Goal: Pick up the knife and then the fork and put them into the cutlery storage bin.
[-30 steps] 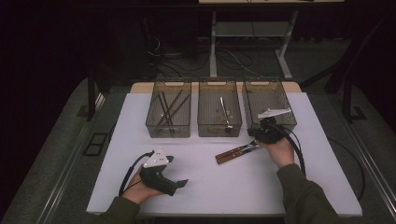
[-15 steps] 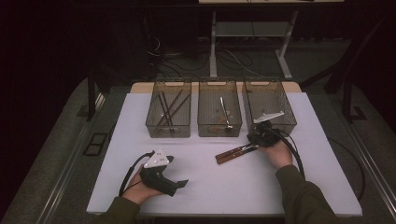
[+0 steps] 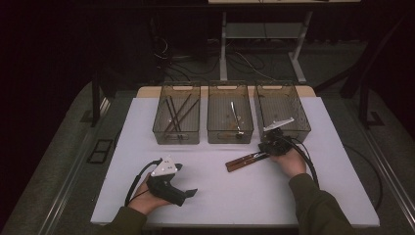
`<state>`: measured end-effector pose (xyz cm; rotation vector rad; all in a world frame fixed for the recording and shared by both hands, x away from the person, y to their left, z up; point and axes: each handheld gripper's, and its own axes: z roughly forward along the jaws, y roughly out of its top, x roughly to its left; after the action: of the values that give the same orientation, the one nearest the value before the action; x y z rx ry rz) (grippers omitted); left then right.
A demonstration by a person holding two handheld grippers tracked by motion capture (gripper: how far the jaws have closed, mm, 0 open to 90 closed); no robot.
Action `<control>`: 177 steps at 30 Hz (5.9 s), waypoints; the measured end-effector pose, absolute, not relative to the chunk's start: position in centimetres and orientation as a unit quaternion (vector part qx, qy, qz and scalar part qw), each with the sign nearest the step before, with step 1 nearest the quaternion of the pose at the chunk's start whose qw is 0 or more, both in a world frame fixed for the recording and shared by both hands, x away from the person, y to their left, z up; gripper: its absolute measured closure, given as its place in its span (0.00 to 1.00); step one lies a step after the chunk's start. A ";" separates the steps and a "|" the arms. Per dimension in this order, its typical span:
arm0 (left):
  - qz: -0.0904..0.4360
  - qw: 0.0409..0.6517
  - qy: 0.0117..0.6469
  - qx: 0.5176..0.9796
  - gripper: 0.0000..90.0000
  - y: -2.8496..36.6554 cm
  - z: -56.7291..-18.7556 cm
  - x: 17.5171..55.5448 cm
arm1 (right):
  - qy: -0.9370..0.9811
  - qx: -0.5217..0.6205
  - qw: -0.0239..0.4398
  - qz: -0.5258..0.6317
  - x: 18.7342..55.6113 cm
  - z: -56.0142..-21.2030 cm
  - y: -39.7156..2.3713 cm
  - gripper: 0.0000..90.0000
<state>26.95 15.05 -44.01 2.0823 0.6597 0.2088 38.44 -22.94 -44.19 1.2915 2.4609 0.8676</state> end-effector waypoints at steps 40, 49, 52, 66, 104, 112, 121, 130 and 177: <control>0.083 0.452 0.265 0.847 0.00 15.0 -44.0 26.9 | 0.881 0.393 0.080 0.251 35.8 -43.4 -23.1 0.99; 0.082 0.453 0.265 0.847 0.00 15.0 -44.0 26.9 | 0.892 0.377 0.078 0.238 35.1 -43.2 -22.8 0.99; 0.082 0.452 0.265 0.848 0.00 15.0 -44.0 26.9 | 0.894 0.374 0.076 0.235 34.9 -43.2 -22.6 0.99; 0.083 0.454 0.265 0.847 0.00 15.0 -44.0 26.8 | 0.887 0.378 0.066 0.256 34.8 -42.4 -23.1 0.85; 0.082 0.455 0.264 0.847 0.00 14.9 -44.0 26.8 | 0.897 0.332 0.055 0.288 34.2 -42.6 -20.3 0.81; 0.084 0.454 0.262 0.847 0.00 15.1 -44.0 26.9 | 0.904 0.321 0.058 0.275 34.2 -43.1 -19.9 0.82; 0.090 0.453 0.262 0.848 0.00 15.3 -44.0 27.0 | 0.912 0.311 0.061 0.260 34.2 -43.3 -19.3 0.83; 0.091 0.452 0.257 0.849 0.00 15.2 -44.0 26.9 | 0.927 0.305 0.047 0.214 35.1 -42.8 -18.3 0.83; 0.087 0.463 0.258 0.843 0.00 15.7 -44.0 27.0 | 0.904 0.317 -0.004 0.288 35.7 -39.1 -19.7 0.85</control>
<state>27.01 15.74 -43.96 2.0729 0.6333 0.2150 35.73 -19.74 -39.09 0.9985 2.8470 0.9060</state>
